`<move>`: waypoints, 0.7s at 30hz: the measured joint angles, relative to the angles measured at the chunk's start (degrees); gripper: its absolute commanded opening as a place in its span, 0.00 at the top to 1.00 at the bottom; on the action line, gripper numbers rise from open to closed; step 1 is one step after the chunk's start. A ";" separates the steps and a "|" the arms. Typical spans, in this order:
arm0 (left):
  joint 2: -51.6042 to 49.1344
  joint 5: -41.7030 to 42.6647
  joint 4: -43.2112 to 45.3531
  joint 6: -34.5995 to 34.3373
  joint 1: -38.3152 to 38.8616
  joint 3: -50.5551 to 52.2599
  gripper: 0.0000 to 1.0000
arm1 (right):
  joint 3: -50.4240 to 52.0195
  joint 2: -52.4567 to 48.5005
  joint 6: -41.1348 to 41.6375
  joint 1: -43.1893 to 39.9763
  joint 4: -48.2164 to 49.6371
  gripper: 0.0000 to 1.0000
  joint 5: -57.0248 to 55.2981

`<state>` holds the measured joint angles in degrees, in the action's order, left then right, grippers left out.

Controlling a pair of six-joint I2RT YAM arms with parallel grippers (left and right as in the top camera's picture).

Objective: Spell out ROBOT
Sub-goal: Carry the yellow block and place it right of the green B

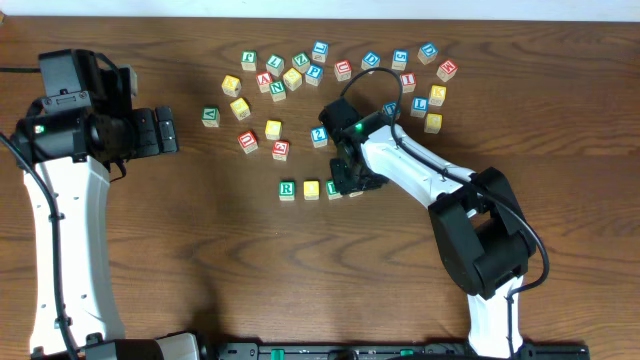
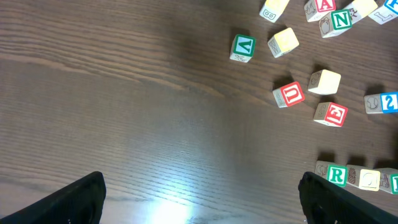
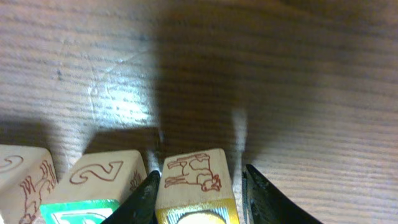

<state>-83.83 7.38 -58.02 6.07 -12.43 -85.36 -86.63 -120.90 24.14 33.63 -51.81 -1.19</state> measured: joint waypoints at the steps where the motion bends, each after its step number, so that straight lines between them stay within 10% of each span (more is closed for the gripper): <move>1: 0.00 0.02 -0.02 0.00 0.00 0.00 0.02 | -0.11 0.00 -0.02 0.00 -0.55 0.57 0.04; 12: 0.00 0.02 0.00 0.00 -0.02 0.00 0.02 | -11.21 3.02 -2.10 -3.02 -5.18 0.44 -0.13; 21: 0.00 0.02 -0.02 0.00 0.00 0.00 0.02 | -14.21 3.41 -13.16 -12.96 9.20 0.39 -1.38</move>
<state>-83.83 7.40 -58.04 6.07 -12.43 -85.36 -100.84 -117.49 10.98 20.67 -42.61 -2.57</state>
